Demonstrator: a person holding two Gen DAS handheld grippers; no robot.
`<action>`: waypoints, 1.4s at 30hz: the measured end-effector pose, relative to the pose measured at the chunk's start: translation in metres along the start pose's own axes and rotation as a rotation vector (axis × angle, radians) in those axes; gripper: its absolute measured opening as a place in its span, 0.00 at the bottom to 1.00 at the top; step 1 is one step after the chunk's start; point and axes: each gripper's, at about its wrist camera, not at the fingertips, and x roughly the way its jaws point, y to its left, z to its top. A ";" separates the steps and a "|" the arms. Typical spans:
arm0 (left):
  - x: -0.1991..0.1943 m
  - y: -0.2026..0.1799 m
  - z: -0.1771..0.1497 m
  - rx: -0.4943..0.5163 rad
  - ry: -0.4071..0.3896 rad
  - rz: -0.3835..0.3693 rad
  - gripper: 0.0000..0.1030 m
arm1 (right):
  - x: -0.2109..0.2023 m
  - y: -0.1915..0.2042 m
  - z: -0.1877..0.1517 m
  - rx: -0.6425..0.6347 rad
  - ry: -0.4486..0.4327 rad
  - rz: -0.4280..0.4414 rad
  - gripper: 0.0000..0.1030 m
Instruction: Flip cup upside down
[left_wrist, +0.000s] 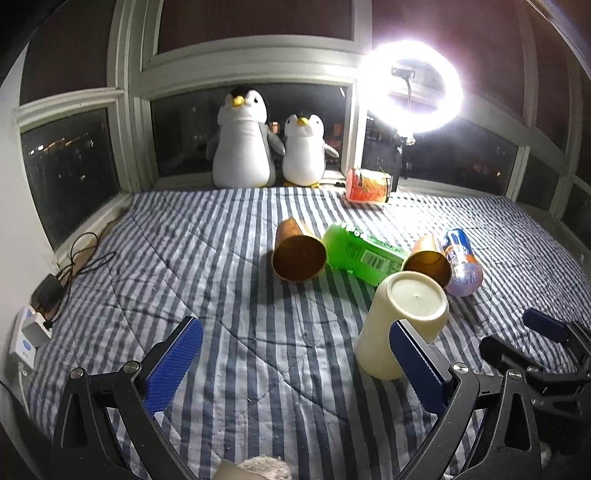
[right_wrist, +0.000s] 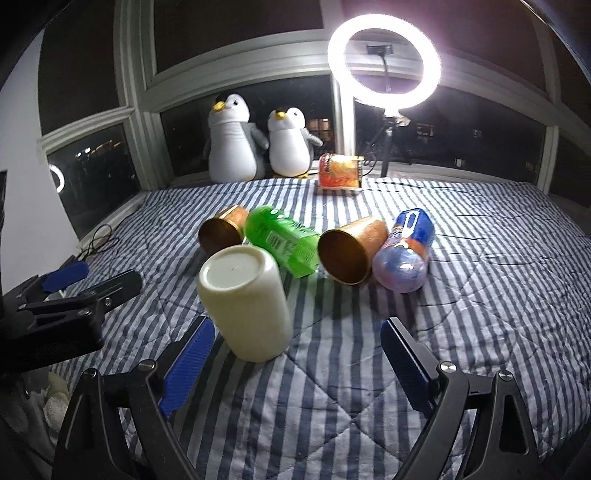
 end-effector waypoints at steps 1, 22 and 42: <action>-0.003 0.000 0.001 0.000 -0.010 0.005 0.99 | -0.001 -0.002 0.002 0.003 -0.005 -0.004 0.87; -0.018 0.006 0.005 -0.013 -0.027 0.002 0.99 | -0.018 -0.006 0.011 0.015 -0.067 -0.019 0.89; -0.015 0.006 0.005 -0.016 -0.019 0.007 0.99 | -0.017 -0.010 0.009 0.034 -0.060 -0.022 0.90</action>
